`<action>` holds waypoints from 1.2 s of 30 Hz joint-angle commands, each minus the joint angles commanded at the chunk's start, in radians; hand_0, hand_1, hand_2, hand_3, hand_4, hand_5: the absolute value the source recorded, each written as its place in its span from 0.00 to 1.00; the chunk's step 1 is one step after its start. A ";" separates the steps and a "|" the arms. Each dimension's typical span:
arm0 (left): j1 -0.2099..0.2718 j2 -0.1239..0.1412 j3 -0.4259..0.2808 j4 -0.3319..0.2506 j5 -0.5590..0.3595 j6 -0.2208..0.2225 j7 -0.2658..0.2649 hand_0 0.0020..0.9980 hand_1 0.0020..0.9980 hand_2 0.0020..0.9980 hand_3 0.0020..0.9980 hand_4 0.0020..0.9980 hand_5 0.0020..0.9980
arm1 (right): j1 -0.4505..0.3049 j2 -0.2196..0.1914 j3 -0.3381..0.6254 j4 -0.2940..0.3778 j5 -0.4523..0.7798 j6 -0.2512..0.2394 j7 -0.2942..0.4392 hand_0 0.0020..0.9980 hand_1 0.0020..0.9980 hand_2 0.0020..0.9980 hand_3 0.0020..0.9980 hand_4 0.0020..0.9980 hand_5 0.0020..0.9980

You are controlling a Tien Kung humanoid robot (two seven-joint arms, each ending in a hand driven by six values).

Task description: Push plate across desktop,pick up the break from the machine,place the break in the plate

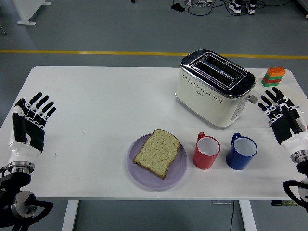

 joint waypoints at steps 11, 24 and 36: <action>-0.002 -0.005 -0.001 0.014 0.000 -0.006 0.025 0.75 0.75 0.77 0.71 0.50 1.00 | 0.001 0.000 0.006 -0.004 -0.008 0.001 -0.002 0.80 0.76 0.74 0.71 0.55 0.34; -0.030 0.077 -0.045 0.019 0.082 -0.100 0.221 0.77 0.77 0.80 0.74 0.51 1.00 | 0.002 0.003 0.004 -0.015 -0.013 -0.007 -0.004 0.80 0.76 0.74 0.71 0.54 0.35; -0.048 0.114 -0.073 -0.007 0.288 -0.191 0.248 0.79 0.81 0.83 0.76 0.52 1.00 | -0.004 0.006 0.010 -0.028 -0.029 -0.008 -0.002 0.80 0.76 0.74 0.70 0.54 0.35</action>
